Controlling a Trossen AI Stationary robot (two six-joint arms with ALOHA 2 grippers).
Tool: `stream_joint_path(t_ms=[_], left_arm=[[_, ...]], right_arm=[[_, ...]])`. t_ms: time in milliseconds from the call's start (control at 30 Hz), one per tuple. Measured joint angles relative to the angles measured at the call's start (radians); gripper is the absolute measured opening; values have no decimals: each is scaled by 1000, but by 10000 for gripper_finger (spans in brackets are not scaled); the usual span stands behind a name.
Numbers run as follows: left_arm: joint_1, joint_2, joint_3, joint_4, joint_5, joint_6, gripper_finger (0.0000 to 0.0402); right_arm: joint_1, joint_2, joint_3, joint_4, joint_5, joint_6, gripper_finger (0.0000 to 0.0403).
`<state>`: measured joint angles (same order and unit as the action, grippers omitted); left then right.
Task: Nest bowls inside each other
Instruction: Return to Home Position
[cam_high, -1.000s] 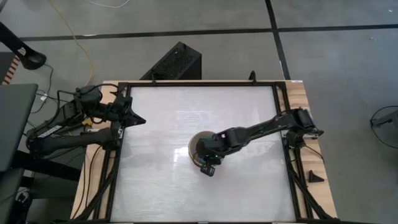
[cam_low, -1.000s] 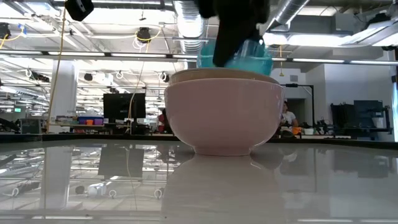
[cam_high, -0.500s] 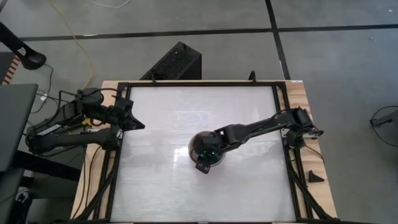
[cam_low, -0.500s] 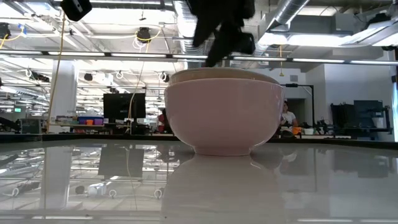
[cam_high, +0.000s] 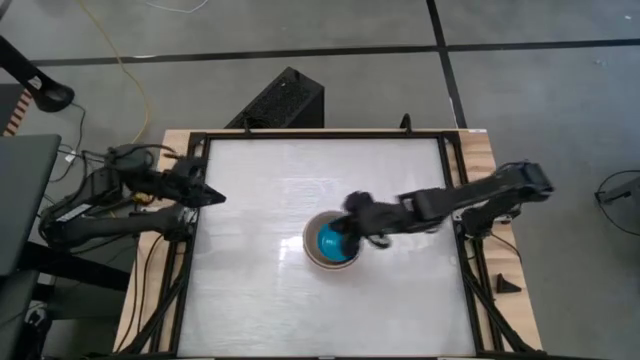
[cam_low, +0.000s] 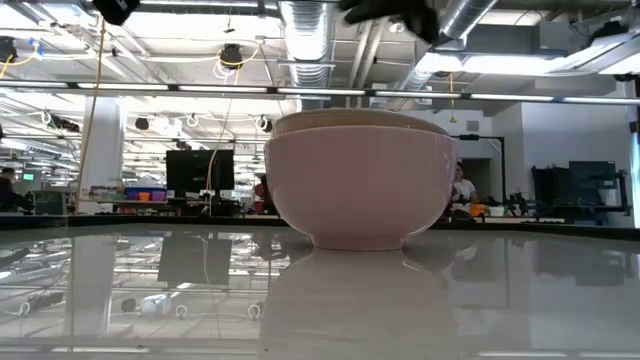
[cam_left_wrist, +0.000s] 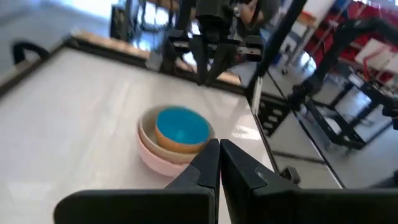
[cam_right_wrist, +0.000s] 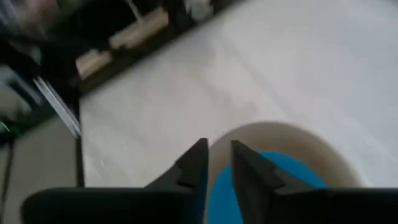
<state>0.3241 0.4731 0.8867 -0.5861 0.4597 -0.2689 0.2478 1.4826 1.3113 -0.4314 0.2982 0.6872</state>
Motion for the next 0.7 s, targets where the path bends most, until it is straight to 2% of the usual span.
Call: stream_joint_path(t_ms=[100,200,300,400,533,667,700], left_arm=[[0,-70,0,1,-52,4,0],[0,-149,0,1,-107,3,0],[0,-237,-15,5,-166,-15,0],[0,-342,-83,32,-233,-63,0],[0,-474,-259,142,-284,-170,0],[0,-439,-432,259,-242,-258,0],[-1,-406,-476,351,-225,-270,0]], right_arm=[[33,-173,-180,145,116,34,75],[87,-350,-371,334,269,40,68],[148,-510,-568,584,409,-29,67],[197,-643,-768,884,507,-149,67],[206,-754,-994,1310,505,-328,67],[159,-813,-1138,1547,413,-386,67],[137,-829,-1162,1563,386,-376,67]])
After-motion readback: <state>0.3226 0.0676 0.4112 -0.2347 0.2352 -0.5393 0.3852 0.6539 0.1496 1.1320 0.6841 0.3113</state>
